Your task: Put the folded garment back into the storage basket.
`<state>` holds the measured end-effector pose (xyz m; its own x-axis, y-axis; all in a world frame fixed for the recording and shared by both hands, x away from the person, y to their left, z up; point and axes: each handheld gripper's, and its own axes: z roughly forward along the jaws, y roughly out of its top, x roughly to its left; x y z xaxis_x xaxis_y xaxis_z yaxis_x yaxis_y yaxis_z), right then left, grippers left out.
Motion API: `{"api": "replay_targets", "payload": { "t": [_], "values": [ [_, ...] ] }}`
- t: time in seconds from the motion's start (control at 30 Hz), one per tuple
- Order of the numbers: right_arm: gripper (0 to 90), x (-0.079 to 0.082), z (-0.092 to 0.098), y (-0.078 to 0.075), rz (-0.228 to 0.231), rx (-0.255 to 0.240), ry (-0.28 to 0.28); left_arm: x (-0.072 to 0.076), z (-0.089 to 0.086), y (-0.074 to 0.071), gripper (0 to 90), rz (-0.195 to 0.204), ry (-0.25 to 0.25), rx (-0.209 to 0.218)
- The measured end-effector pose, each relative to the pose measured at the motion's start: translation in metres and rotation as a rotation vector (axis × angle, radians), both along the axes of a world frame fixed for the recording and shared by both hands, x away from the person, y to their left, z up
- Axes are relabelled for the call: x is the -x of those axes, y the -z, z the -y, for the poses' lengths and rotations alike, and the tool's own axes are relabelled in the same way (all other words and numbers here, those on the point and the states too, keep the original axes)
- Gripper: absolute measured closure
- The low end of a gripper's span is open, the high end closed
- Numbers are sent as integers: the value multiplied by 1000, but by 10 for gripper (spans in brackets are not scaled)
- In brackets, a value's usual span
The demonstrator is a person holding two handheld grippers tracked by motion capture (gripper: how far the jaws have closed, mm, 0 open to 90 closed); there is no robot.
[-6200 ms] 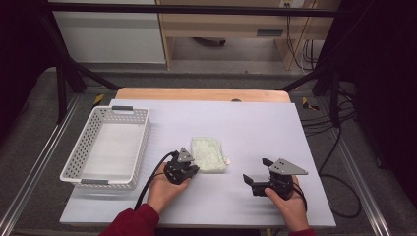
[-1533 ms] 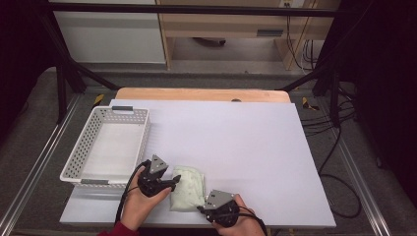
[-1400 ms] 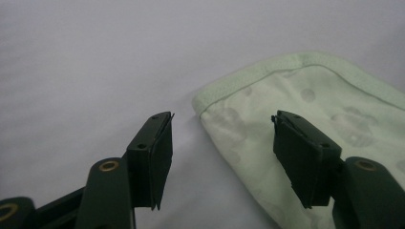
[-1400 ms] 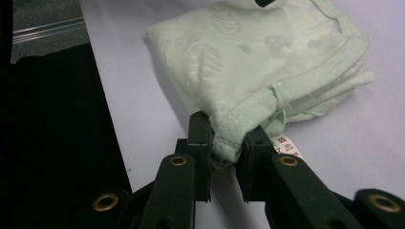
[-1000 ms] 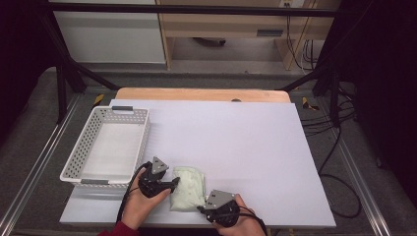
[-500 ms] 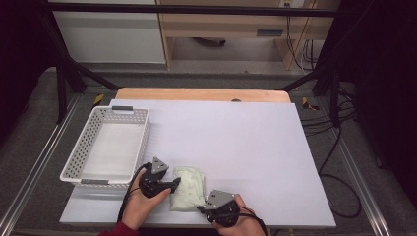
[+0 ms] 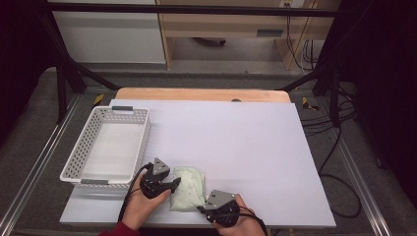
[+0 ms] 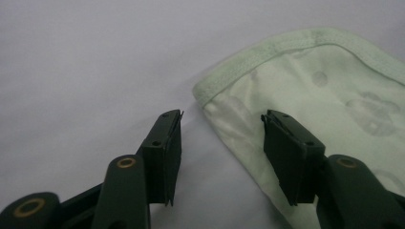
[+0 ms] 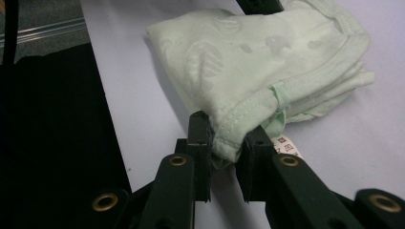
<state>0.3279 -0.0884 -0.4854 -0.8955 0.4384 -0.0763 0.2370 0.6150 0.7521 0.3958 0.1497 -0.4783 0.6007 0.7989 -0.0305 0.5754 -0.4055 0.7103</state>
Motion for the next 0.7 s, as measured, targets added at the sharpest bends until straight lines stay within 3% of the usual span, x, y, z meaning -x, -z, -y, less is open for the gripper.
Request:
{"api": "replay_targets", "payload": {
  "t": [0.1,0.2,0.3,0.4,0.5,0.67,0.7],
  "values": [
    [782,0,0,0,1,0,1,1,1,0,538,-10,14,27],
    [782,0,0,0,1,0,1,1,2,0,544,-7,14,25],
    [782,0,0,0,1,1,1,-2,0,-1,546,-29,23,56],
    [782,0,0,0,1,0,1,-6,-1,-3,482,-26,18,58],
    [782,0,0,0,1,-1,0,-11,-1,-7,463,-24,18,92],
    [782,0,0,0,-1,-3,0,-12,3,-4,435,-30,25,76],
    [782,0,0,0,-2,-4,0,-12,8,0,438,-26,39,37]
  ]
}}
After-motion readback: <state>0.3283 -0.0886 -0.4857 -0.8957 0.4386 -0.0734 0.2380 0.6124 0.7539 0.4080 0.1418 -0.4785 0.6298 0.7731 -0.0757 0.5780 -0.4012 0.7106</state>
